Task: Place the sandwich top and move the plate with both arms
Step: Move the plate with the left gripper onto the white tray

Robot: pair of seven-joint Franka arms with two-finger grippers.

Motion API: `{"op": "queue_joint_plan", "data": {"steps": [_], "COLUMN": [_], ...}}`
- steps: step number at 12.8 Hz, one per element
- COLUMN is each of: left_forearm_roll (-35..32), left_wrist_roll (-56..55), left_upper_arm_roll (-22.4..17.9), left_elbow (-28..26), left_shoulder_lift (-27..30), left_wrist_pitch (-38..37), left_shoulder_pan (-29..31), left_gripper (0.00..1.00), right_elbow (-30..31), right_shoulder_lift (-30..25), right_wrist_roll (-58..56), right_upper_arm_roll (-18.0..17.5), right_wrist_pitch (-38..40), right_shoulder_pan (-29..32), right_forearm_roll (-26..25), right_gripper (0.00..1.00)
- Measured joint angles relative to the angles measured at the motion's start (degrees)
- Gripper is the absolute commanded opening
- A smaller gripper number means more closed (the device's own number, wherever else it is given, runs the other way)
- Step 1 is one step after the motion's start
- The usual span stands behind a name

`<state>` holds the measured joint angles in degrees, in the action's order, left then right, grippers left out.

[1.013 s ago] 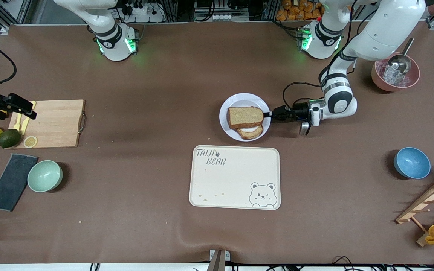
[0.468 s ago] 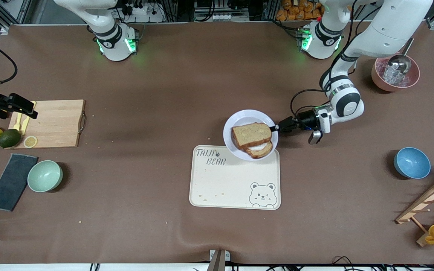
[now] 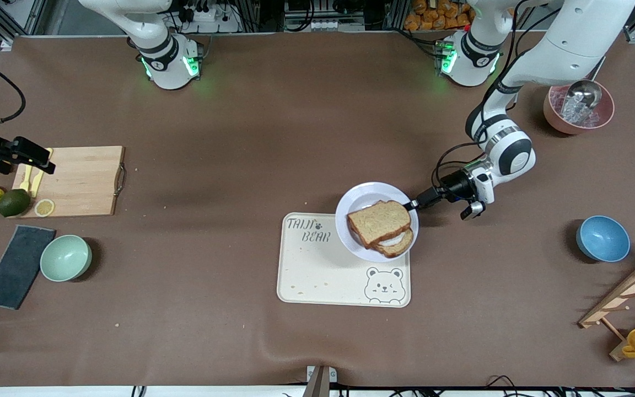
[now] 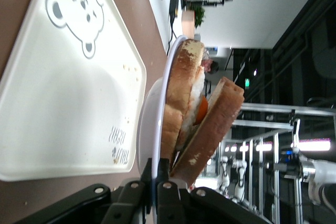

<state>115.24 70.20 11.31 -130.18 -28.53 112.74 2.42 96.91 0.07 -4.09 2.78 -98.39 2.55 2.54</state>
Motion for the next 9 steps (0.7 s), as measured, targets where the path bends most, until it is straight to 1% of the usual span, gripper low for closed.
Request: {"op": "queue_joint_plan", "data": {"steps": [2, 4, 6, 9], "left_forearm_roll": [3.18, 7.01, 9.45, 13.79], "left_wrist_roll": [0.0, 0.0, 0.0, 0.08], "left_upper_arm_roll": [0.13, 0.27, 0.34, 0.43], "left_elbow": [1.42, 4.17, 6.79, 11.31], "left_shoulder_lift": [-1.27, -2.9, -4.69, -7.63], "left_wrist_pitch": [2.44, 6.34, 8.51, 13.36], "left_shoulder_pan": [-0.29, -1.53, -2.85, -6.4], "left_gripper": [0.0, 0.0, 0.0, 0.0], "right_elbow": [0.0, 0.01, 0.01, 0.03], "right_shoulder_lift": [0.11, 0.24, 0.25, 0.42], "right_wrist_roll": [0.01, 0.01, 0.01, 0.01], "right_upper_arm_roll": [0.0, 0.0, 0.03, 0.03], "right_wrist_pitch": [0.09, 0.1, 0.1, 0.1], "right_shoulder_pan": [0.0, 0.0, 0.0, 0.0], "right_forearm_roll": [0.0, 0.0, 0.0, 0.0], "right_gripper": [1.0, 1.0, 1.0, 1.0]}}
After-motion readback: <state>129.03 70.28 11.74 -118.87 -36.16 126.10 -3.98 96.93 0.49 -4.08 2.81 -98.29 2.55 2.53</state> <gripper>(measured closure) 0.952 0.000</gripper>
